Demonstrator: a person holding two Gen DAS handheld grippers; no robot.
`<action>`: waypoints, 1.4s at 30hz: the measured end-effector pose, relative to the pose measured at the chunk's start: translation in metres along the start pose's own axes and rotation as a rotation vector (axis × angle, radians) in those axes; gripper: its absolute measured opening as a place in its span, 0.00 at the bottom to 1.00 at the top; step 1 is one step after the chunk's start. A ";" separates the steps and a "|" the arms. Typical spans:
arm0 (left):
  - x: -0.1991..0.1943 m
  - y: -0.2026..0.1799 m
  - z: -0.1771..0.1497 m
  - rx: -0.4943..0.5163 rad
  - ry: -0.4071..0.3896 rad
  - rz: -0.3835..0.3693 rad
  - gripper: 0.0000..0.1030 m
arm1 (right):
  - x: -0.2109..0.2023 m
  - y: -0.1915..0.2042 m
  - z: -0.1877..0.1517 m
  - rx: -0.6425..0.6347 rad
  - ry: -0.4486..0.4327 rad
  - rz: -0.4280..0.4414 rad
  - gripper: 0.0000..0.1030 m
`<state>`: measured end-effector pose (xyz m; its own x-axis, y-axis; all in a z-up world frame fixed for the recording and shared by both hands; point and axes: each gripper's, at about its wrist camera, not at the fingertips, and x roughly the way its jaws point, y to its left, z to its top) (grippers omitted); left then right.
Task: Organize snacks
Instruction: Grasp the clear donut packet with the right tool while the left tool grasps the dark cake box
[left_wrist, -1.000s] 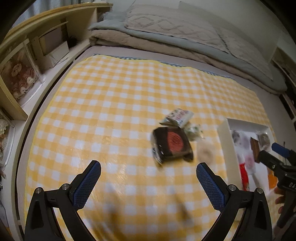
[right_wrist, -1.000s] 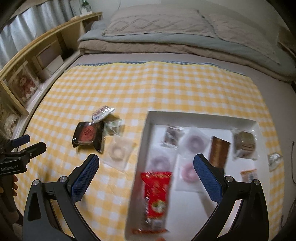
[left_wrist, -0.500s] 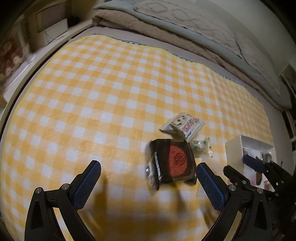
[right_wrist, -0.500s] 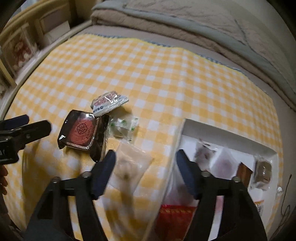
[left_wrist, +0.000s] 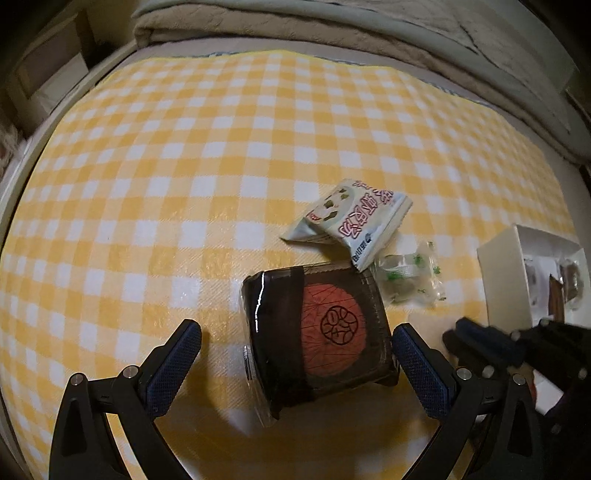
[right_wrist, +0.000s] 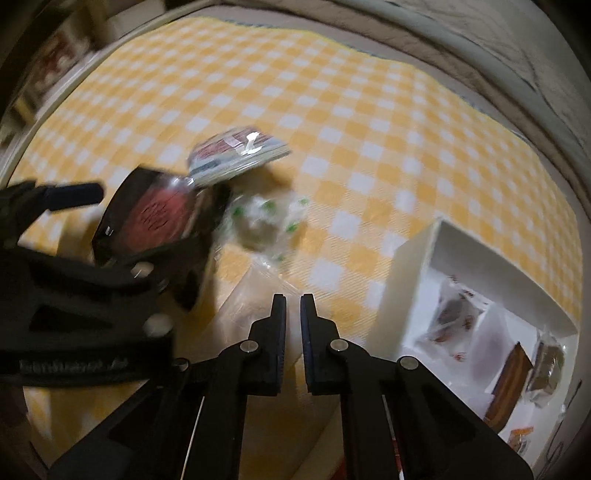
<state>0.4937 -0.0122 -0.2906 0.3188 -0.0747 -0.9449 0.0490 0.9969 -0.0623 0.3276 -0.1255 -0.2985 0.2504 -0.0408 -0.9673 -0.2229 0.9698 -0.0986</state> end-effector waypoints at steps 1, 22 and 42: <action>0.000 0.002 0.001 -0.008 0.000 -0.003 1.00 | -0.001 0.003 -0.002 -0.022 -0.004 -0.004 0.08; -0.034 0.079 -0.004 -0.125 0.027 0.001 0.65 | -0.015 0.014 -0.020 0.255 0.048 0.211 0.42; -0.039 0.091 -0.019 -0.133 0.033 0.066 0.62 | 0.005 0.054 -0.021 0.451 0.097 0.099 0.50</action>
<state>0.4673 0.0818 -0.2654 0.2856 -0.0104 -0.9583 -0.0973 0.9945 -0.0398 0.2971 -0.0786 -0.3136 0.1547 0.0555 -0.9864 0.1955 0.9770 0.0856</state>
